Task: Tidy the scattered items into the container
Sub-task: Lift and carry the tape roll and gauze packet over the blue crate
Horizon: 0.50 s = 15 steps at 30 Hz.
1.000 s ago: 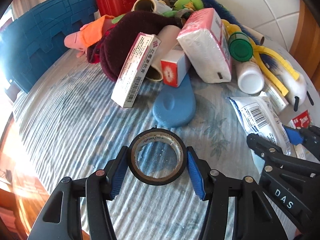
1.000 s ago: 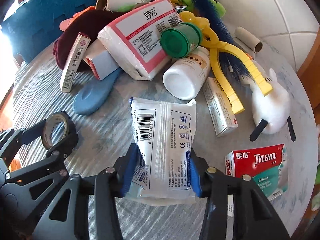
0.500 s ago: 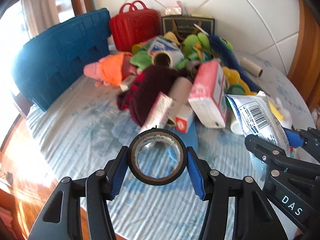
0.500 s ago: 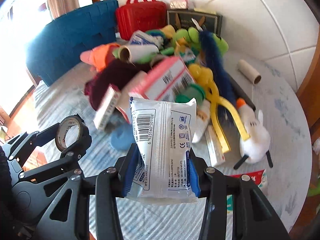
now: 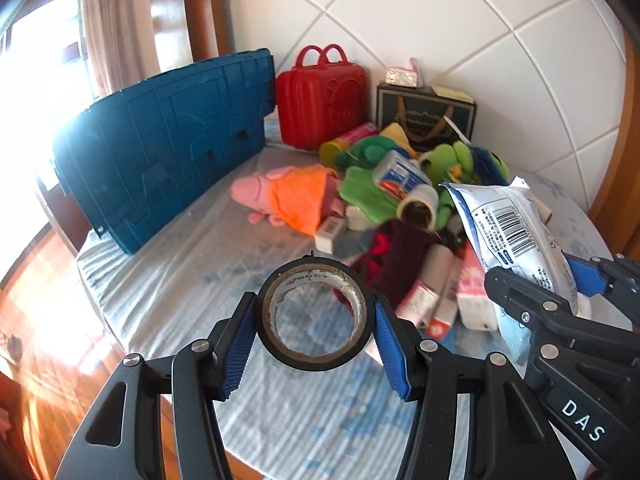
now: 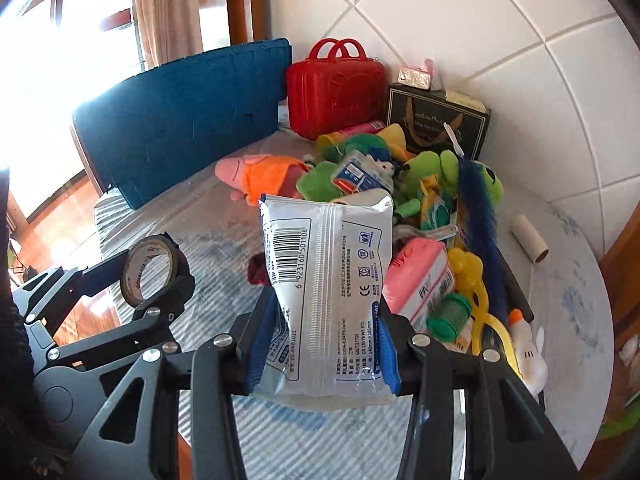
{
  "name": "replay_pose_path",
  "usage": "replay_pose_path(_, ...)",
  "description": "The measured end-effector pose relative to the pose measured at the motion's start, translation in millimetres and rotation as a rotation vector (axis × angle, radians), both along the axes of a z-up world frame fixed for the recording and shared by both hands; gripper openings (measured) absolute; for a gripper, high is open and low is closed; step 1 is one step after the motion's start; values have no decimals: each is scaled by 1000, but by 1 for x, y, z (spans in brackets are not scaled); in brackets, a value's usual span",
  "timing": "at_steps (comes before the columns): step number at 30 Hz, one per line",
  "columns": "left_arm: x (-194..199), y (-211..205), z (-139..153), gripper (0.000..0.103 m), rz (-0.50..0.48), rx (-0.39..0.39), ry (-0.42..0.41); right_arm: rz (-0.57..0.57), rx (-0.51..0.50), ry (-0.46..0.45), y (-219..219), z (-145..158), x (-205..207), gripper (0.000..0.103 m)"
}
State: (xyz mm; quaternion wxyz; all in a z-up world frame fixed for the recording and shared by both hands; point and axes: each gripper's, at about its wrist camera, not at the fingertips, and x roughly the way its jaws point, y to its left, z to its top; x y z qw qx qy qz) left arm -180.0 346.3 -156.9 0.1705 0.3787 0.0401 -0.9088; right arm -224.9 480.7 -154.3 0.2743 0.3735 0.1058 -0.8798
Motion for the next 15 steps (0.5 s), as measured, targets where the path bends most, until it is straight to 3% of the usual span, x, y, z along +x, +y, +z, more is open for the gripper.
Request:
replay_pose_path(8, -10, -98, 22, 56, -46, -24, 11, -40, -4, 30, -83, 27, -5, 45)
replay_pose_path(15, -24, -156, 30, 56, -89, -24, -27, -68, 3, 35, -145, 36, -8, 45)
